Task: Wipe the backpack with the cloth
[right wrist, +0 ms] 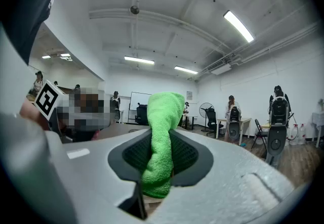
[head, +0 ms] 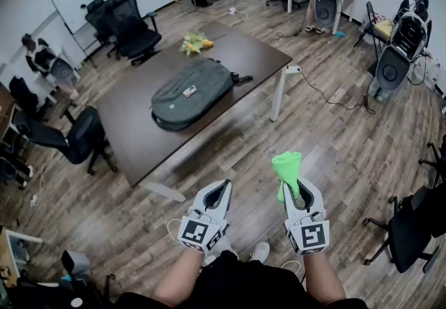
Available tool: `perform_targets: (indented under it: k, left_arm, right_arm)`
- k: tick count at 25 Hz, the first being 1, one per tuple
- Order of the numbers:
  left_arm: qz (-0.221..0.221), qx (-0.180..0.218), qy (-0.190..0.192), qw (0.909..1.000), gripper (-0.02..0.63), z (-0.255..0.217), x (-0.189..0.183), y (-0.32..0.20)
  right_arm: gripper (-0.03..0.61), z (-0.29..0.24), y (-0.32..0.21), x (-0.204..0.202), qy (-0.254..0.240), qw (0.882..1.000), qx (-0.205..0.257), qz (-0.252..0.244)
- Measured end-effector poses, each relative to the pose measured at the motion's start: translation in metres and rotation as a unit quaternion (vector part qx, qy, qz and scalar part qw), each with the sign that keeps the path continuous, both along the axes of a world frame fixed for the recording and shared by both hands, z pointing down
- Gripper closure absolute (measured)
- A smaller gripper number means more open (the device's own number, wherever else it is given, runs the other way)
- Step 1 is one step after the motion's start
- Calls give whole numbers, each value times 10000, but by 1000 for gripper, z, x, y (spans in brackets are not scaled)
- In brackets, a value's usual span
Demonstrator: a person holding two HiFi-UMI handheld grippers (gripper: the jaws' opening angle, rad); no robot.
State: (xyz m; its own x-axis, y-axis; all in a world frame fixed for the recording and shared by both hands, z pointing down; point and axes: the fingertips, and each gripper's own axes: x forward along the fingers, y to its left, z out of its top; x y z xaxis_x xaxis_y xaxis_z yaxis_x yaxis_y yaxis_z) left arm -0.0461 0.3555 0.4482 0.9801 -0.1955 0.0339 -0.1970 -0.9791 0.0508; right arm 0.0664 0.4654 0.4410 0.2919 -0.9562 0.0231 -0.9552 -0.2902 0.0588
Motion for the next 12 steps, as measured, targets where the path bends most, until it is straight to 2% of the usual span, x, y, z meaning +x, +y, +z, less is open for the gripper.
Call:
perform_targets:
  k: [3,9,12]
  left_arm:
    - [104,144,-23,9998,597,2,-1,-1]
    - [63,216,-53,9997,594,6,-5,-13]
    - [-32,290,-97,9995,595,3,-6,-24]
  right_arm:
    - [492,-1,-7,-3,28,10000,14,-52]
    - [492,-4,-23,-4,142,9999,-15,-68]
    - [492,-9,-30,-7,56,9999,129,-86]
